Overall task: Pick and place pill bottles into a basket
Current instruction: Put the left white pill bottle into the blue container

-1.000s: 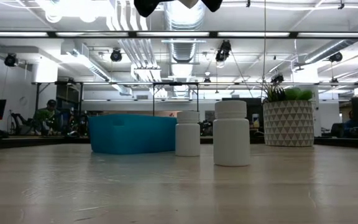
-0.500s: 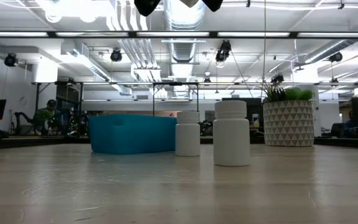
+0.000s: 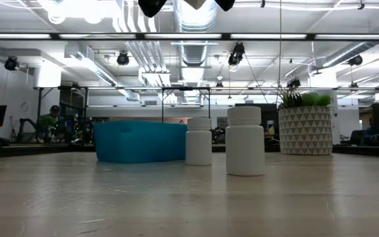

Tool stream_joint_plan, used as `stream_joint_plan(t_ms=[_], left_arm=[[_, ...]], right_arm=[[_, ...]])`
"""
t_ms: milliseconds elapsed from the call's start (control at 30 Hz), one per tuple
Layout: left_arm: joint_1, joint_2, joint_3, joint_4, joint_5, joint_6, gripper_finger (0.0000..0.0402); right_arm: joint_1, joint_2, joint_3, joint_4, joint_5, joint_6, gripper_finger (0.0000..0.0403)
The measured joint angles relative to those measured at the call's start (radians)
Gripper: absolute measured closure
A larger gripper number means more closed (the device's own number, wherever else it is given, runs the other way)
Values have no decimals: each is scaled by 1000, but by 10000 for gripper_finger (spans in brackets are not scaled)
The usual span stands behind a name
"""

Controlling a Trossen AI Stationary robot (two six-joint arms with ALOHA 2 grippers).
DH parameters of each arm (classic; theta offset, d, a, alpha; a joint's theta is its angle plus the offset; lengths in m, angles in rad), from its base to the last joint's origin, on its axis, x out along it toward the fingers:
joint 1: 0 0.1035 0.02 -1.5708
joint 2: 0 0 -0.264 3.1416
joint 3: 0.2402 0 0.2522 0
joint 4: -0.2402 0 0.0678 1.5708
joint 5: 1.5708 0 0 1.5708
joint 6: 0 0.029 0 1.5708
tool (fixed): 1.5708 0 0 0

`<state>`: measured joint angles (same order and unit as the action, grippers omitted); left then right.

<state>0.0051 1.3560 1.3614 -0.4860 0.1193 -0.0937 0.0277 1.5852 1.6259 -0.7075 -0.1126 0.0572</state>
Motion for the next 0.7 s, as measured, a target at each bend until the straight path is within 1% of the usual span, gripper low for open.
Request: stream_joint_plan(t_ms=[267, 567, 700], left_arm=[[0, -31, -2, -196, -41, 6, 244], [9, -60, -12, -358, -128, 27, 244], [20, -51, -33, -393, -129, 29, 244]], right_arm=[[-18, -4, 55, -133, 54, 0, 169], [-38, -11, 54, -157, 62, 52, 166], [-48, -11, 54, -157, 64, 80, 169]])
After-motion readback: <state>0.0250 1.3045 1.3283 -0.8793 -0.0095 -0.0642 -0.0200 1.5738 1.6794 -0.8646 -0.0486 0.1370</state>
